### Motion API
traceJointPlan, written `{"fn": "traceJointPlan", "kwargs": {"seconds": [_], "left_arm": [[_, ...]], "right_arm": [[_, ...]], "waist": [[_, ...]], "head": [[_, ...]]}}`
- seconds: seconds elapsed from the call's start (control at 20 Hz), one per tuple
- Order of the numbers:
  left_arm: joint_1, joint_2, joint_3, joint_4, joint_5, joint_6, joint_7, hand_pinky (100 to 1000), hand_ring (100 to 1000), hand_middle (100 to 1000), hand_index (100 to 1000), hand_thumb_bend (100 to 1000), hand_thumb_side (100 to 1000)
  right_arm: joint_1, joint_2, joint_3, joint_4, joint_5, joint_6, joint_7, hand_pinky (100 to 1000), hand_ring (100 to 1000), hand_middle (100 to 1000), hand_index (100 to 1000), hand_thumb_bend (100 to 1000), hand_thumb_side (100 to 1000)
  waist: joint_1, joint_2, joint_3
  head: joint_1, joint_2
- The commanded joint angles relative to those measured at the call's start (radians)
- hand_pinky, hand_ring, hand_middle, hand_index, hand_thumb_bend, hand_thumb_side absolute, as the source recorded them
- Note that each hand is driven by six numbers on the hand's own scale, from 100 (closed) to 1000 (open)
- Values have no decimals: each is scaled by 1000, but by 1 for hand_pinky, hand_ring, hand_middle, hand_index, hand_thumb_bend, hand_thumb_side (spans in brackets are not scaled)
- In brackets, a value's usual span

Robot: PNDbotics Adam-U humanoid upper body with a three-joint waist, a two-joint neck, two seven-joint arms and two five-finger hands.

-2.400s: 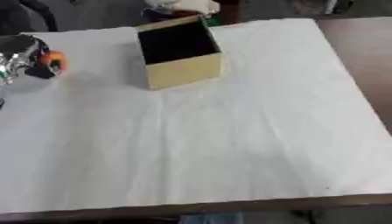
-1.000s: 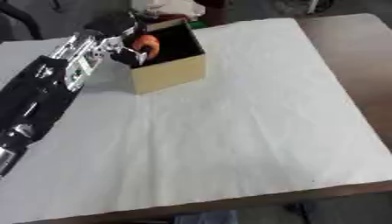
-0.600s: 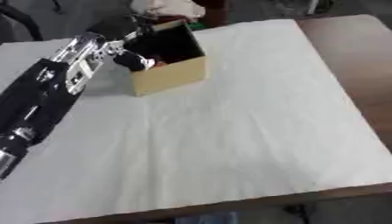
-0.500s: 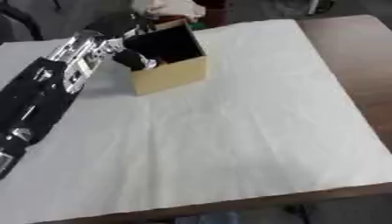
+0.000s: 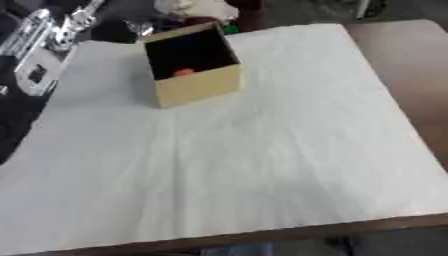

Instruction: Pick up objects on the table and place them in the box.

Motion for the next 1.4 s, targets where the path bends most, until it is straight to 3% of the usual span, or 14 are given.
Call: {"fn": "traceJointPlan", "kwargs": {"seconds": [0.05, 0.25, 0.45, 0.5, 0.55, 1.4], "left_arm": [[61, 62, 79, -167, 150, 39, 95, 753, 624, 639, 819, 338, 644], [200, 37, 132, -292, 267, 65, 203, 755, 614, 625, 814, 320, 644], [284, -1, 151, -333, 288, 76, 247, 759, 611, 623, 815, 320, 646], [298, -10, 154, -337, 289, 78, 253, 760, 611, 623, 816, 311, 578], [309, -18, 155, -338, 289, 81, 257, 761, 611, 623, 816, 318, 649], [377, -58, 166, -304, 280, 93, 276, 766, 606, 617, 815, 310, 658]], "right_arm": [[-7, -10, -14, -21, 8, -1, -7, 726, 993, 752, 957, 100, 470], [-8, -6, -18, -21, 12, -2, -11, 726, 994, 752, 957, 100, 470], [-8, -4, -18, -21, 14, -4, -11, 727, 994, 752, 957, 100, 470], [-7, -4, -18, -21, 14, -4, -11, 726, 994, 752, 957, 100, 470], [-6, -3, -19, -21, 15, -3, -12, 726, 994, 752, 958, 100, 470], [-9, -7, -20, -21, 13, -1, -13, 727, 995, 752, 958, 100, 470]], "waist": [[-4, -9, 7], [-7, -1, 23], [-10, 1, 33], [-11, 1, 34], [-12, 1, 35], [-7, -1, 44]], "head": [[-8, -13], [-17, -15], [-20, -15], [-21, -15], [-22, -14], [-26, -17]]}}
